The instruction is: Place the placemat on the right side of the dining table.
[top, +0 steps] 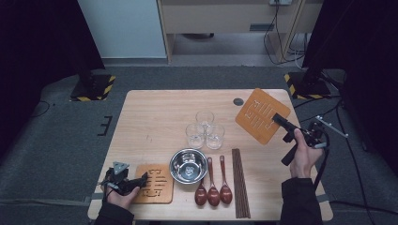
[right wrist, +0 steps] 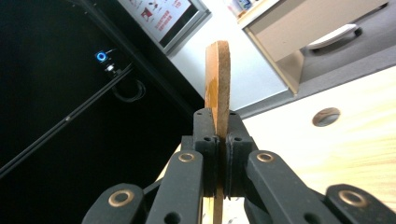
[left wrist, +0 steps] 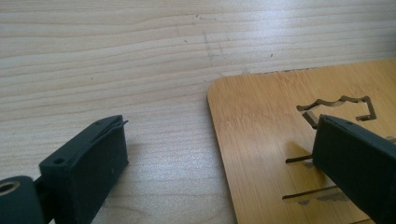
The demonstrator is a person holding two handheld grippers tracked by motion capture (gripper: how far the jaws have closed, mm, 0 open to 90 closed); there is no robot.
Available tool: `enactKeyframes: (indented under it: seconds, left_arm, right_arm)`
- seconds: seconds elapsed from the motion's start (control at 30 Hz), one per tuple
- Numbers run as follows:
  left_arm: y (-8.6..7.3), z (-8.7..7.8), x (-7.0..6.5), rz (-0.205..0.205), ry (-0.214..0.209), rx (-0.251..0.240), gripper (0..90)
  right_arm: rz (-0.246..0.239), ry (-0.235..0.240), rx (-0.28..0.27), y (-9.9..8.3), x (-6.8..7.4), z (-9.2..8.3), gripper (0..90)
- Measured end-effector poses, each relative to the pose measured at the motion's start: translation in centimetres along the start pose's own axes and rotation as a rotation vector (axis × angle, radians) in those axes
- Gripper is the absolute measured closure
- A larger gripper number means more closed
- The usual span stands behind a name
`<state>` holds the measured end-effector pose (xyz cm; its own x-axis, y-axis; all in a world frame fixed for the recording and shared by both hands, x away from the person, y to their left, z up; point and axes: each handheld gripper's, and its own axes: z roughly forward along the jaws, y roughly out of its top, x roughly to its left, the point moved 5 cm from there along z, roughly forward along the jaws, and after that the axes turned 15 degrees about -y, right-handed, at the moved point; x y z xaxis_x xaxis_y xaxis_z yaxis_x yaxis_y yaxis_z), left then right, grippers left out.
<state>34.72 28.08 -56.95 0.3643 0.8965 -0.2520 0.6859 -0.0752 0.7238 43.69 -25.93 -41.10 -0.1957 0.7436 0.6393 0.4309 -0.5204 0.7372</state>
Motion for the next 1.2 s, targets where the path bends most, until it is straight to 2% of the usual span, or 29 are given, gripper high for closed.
enactKeyframes:
  seconds: [0.57, 1.2]
  left_arm:
    - [0.0, 0.0, 0.0, 0.000, 0.000, 0.000, 2.3]
    - [0.0, 0.0, 0.0, -0.002, -0.001, -0.002, 2.1]
  right_arm:
    - [0.022, -0.093, 0.012, -0.4, -4.3, -0.9, 87.0]
    - [0.043, -0.184, 0.055, -1.5, -7.4, -0.8, 86.9]
